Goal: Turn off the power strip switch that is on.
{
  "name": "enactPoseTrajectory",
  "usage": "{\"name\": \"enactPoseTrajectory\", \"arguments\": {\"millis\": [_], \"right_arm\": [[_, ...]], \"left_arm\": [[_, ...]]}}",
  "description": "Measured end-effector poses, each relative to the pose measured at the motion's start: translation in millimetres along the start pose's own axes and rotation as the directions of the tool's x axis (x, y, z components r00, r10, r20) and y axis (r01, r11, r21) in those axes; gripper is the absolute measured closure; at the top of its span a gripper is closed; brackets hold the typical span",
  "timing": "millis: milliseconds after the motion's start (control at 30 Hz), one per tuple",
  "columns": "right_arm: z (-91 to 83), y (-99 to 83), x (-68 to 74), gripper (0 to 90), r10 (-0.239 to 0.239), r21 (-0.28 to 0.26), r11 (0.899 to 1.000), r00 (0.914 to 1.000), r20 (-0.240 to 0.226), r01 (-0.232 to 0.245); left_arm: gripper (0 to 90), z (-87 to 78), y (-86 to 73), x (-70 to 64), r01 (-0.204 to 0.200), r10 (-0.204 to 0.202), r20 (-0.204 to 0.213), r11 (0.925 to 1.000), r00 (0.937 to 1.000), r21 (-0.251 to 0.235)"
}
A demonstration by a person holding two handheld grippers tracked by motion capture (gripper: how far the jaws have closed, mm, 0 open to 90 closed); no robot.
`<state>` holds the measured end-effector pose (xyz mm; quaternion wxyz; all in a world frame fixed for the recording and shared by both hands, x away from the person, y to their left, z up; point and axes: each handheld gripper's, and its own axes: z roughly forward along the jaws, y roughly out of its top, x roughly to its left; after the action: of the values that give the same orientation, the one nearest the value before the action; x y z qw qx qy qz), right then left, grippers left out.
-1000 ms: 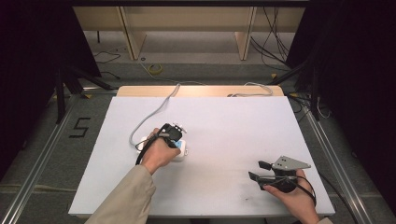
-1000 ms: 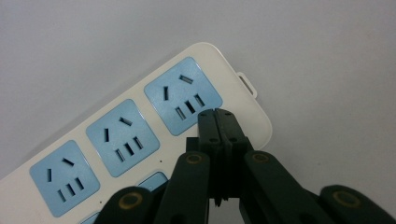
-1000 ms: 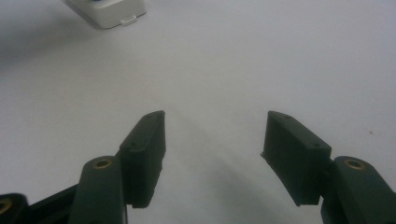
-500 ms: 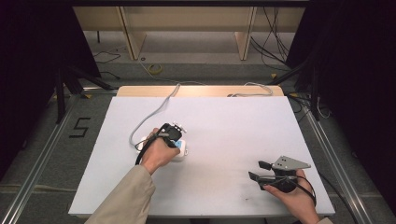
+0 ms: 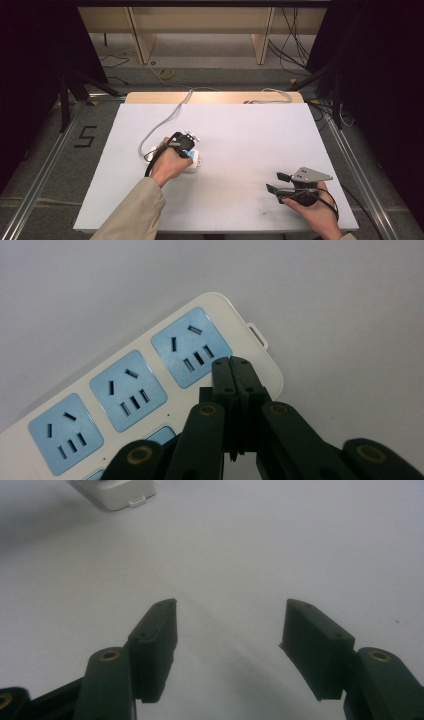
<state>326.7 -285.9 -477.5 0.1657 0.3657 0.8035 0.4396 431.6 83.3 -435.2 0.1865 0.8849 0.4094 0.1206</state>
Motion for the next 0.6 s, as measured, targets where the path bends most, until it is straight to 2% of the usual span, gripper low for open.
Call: {"name": "enactPoseTrajectory", "arguments": {"millis": [133,467,567,600], "right_arm": [[0.0,0.0,0.0,39.7,0.000,0.000,1.000,1.0000,-0.001,0.000],[0.0,0.0,0.1,39.7,-0.001,0.000,1.000,1.0000,0.000,0.001],[0.1,0.0,0.1,39.7,-0.001,0.001,1.000,1.0000,0.000,0.001],[0.2,0.0,0.2,39.7,0.000,0.001,1.000,1.0000,-0.001,0.000]], "left_arm": [[89.7,-0.9,-0.9,0.7,0.002,-0.002,0.005,1.0000,1.0000,-0.004],[89.5,-9.9,-5.5,2.7,0.021,-0.021,-0.001,0.9986,0.9998,-0.048],[89.2,-13.6,-8.0,4.8,0.017,-0.017,0.005,0.9986,0.9998,-0.051],[87.1,-14.2,-9.0,4.9,0.027,-0.027,0.011,0.9982,0.9996,-0.054]]}}
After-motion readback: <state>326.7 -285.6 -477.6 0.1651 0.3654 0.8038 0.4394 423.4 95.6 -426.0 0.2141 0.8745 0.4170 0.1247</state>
